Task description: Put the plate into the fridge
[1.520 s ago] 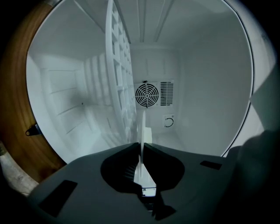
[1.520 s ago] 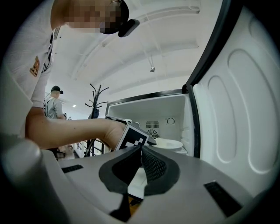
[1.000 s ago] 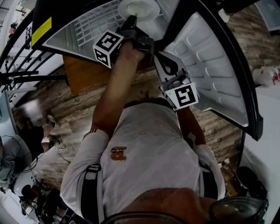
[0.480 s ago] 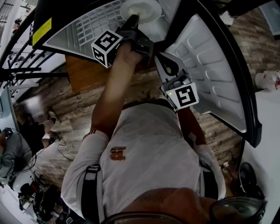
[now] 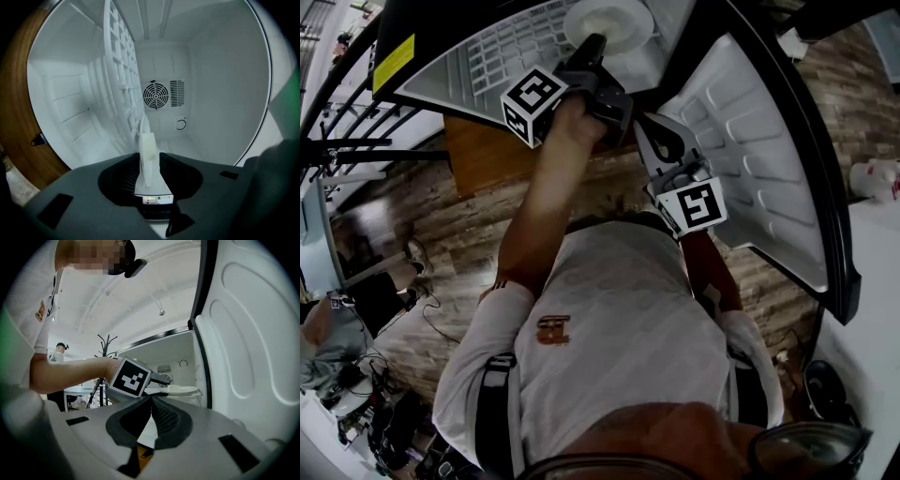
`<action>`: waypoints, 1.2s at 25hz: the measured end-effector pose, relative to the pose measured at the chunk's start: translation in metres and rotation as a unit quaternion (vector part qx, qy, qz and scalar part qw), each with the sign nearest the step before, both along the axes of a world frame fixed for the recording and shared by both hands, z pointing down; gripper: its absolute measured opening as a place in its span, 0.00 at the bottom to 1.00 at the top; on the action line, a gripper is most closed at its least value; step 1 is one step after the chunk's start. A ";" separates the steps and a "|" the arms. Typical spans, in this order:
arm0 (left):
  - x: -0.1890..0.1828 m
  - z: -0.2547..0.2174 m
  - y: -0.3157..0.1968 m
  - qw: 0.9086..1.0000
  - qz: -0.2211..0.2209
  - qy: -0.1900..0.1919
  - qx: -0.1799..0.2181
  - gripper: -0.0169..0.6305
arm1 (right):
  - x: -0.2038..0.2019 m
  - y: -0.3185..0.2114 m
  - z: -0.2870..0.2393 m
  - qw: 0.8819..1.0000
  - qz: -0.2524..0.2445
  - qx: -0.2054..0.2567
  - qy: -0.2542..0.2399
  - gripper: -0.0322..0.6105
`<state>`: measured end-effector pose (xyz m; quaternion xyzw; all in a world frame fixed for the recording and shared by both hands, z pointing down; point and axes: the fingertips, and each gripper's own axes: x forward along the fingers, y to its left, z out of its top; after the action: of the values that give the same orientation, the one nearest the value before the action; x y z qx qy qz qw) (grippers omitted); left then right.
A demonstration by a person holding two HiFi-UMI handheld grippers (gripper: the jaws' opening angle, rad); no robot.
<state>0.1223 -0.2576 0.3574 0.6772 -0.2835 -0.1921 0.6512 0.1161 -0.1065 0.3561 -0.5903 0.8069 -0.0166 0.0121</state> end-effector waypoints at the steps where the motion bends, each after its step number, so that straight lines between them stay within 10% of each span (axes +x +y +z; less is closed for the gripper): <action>1: 0.001 0.001 0.001 1.000 0.003 0.001 0.000 0.23 | 0.000 0.000 0.000 1.000 0.001 -0.001 0.001 0.10; 11: -0.006 0.006 0.011 0.999 0.023 0.002 0.022 0.29 | 0.006 -0.004 -0.002 1.000 0.011 0.011 0.002 0.10; 25: -0.037 -0.031 0.062 0.976 0.092 0.016 0.198 0.16 | -0.002 -0.006 -0.018 1.000 0.008 0.013 0.002 0.10; 30: -0.057 -0.053 0.074 0.930 0.104 -0.053 0.349 0.07 | -0.015 -0.007 -0.031 1.000 -0.001 0.024 -0.008 0.10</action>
<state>0.0651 -0.1834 0.3047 0.8966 -0.1611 -0.1737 0.3742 0.1012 -0.1135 0.3253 -0.5892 0.8073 -0.0022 0.0332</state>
